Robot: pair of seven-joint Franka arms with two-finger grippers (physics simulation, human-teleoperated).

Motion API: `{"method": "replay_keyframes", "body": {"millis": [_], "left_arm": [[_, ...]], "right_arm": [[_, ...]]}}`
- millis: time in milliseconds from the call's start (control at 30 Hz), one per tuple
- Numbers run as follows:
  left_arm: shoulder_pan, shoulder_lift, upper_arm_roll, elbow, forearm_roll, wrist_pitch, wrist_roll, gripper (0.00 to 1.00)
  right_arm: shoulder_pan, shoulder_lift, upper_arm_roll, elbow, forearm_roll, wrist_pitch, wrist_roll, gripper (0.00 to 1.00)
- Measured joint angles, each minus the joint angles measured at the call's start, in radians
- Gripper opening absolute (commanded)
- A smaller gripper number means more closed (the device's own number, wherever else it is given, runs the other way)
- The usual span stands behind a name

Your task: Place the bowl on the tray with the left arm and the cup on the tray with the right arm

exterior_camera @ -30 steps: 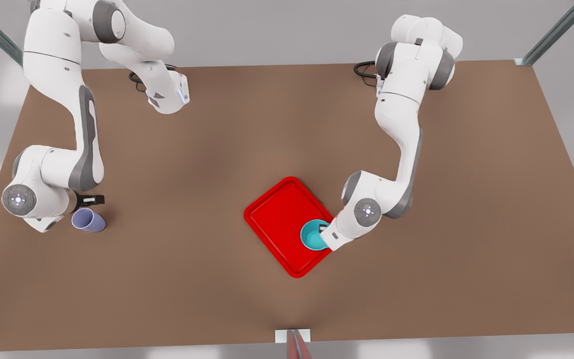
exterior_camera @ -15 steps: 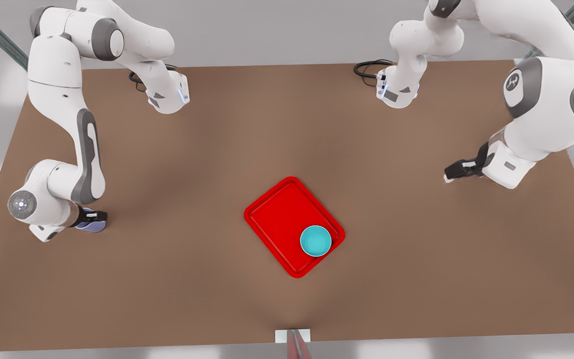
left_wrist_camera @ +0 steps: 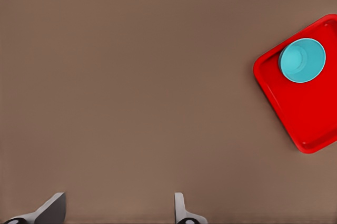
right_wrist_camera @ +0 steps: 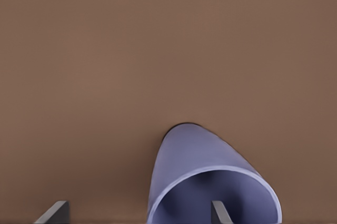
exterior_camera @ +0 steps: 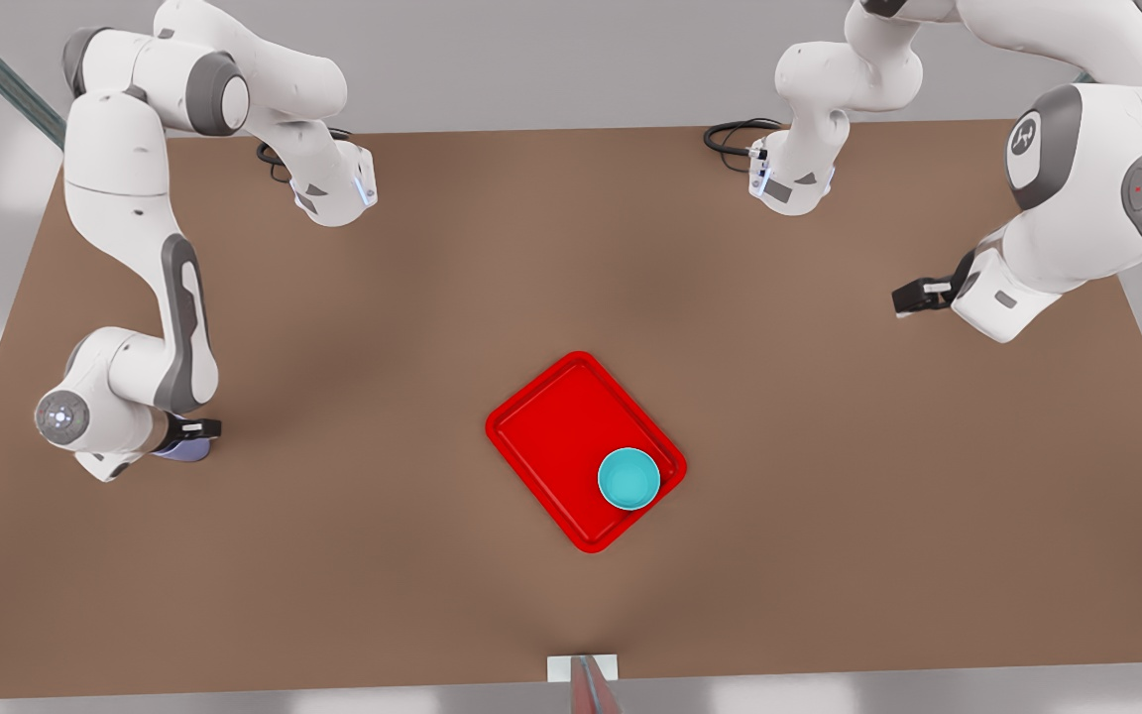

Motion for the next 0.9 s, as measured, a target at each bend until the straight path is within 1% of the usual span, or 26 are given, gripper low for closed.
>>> {"method": "replay_keyframes", "body": {"millis": [167,200,233,300,333,367,500,533,567,600,800,833,900], "left_arm": [[0.001,0.000,0.000,0.000,-0.005,-0.013,0.014,1.00],[0.001,0.000,0.000,0.000,-0.005,-0.015,0.016,1.00],[0.002,0.000,0.000,0.000,-0.005,-0.016,0.018,1.00],[0.001,0.000,0.000,0.000,-0.006,-0.018,0.023,1.00],[0.001,0.000,0.000,0.000,-0.007,-0.019,0.025,1.00],[0.001,0.000,0.001,0.000,-0.010,-0.020,0.026,1.00],[0.002,0.000,0.001,0.000,-0.017,-0.022,0.033,1.00],[0.002,0.000,0.001,0.000,-0.018,-0.022,0.034,1.00],[0.002,0.000,0.002,0.000,-0.018,-0.022,0.035,1.00],[0.003,0.000,0.002,0.000,-0.019,-0.022,0.037,1.00],[0.005,-0.003,0.020,0.029,-0.018,-0.041,0.043,1.00],[0.005,-0.003,0.020,0.033,-0.018,-0.048,0.044,1.00],[-0.001,-0.001,0.019,0.035,-0.019,-0.058,0.045,1.00]], "right_arm": [[-0.001,0.035,0.000,0.001,0.000,-0.001,-0.005,1.00],[-0.002,0.037,0.000,0.001,0.000,-0.001,-0.007,0.94],[-0.003,0.038,0.000,0.002,0.001,-0.001,-0.008,0.74],[-0.005,0.040,0.000,0.002,0.001,-0.001,-0.012,0.65],[-0.006,0.041,0.000,0.003,0.001,-0.003,-0.015,0.58],[-0.006,0.042,-0.001,0.005,0.000,-0.005,-0.017,0.46],[-0.007,0.044,-0.006,0.008,-0.004,-0.012,-0.024,0.38],[-0.006,0.045,-0.007,0.008,-0.004,-0.014,-0.025,0.33],[-0.006,0.045,-0.007,0.009,-0.004,-0.016,-0.026,0.25],[-0.005,0.045,-0.008,0.013,-0.003,-0.020,-0.028,0.21],[0.014,0.041,-0.008,0.046,-0.004,-0.054,-0.044,0.21],[0.042,0.039,-0.007,0.075,-0.003,-0.071,-0.049,0.21],[0.154,0.036,-0.004,0.167,-0.001,-0.125,-0.057,0.21]]}}
